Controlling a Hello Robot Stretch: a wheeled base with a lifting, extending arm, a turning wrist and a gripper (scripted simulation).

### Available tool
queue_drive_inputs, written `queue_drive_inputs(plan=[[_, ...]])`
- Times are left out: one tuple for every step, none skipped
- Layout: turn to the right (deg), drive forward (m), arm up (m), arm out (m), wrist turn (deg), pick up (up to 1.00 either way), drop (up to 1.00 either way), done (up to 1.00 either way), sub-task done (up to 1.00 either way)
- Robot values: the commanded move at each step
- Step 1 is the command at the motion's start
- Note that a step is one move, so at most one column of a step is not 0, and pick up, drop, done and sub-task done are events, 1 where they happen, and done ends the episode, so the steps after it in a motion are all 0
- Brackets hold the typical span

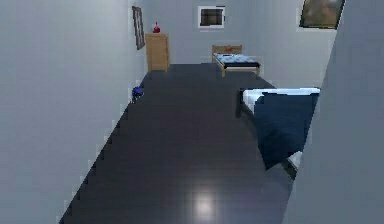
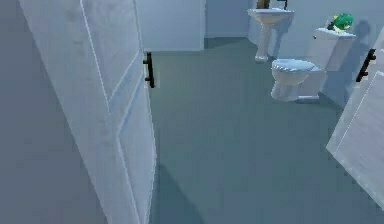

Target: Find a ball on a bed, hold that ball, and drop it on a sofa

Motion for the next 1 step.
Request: queue_drive_inputs(plan=[[3.0, 0.0, 0.0, 0.0, 0.0, 0.0, 0.0, 0.0, 0.0]])
